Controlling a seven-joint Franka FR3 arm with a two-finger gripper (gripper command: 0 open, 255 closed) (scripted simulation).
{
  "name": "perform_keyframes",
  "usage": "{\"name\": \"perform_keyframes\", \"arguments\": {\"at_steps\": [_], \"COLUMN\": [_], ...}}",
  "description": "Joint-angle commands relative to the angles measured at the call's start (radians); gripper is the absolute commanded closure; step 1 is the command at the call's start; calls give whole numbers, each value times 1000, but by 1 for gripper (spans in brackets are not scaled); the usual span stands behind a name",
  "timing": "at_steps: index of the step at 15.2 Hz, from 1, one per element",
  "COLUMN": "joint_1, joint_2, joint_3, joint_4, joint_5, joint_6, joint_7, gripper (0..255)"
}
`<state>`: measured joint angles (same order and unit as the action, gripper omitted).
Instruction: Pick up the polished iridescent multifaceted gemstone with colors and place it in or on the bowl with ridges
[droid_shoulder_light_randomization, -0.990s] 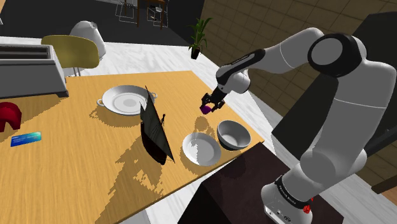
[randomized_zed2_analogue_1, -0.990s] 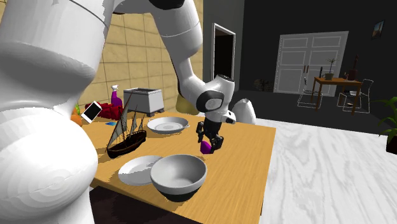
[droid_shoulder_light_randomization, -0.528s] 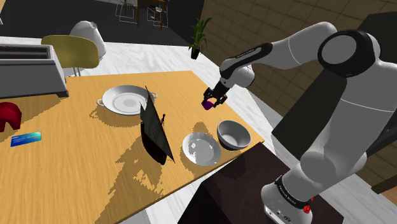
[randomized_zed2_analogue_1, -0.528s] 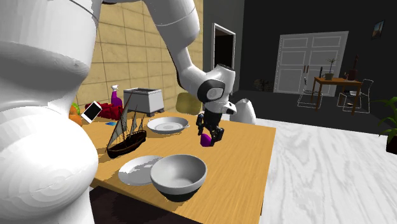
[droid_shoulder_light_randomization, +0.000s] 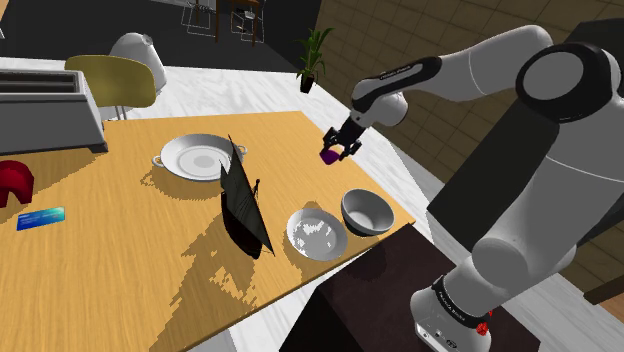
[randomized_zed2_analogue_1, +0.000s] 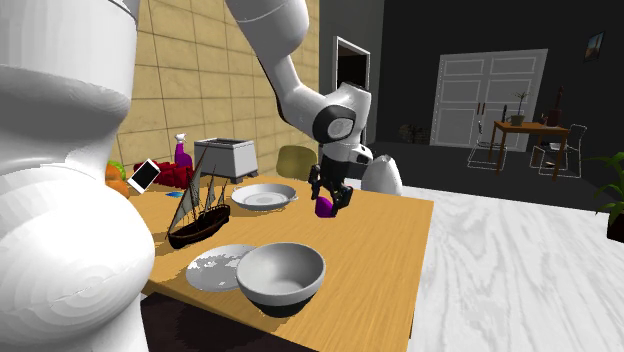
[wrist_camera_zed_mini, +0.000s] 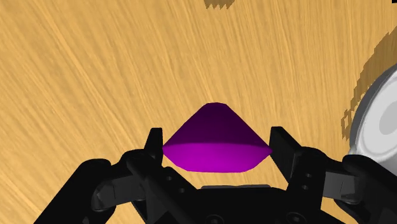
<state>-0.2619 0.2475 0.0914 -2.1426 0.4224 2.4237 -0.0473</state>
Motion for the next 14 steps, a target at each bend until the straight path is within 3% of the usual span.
{"name": "perform_keyframes", "arguments": {"at_steps": [1,11,14], "joint_1": [0,-1,-8], "joint_2": [-19,-99,-210], "joint_3": [-2,-11,-14], "joint_4": [3,36,-99], "joint_5": [-7,-39,-19], "joint_6": [-21,-129,-113], "joint_7": [10,57,28], "gripper": [255,255,255]}}
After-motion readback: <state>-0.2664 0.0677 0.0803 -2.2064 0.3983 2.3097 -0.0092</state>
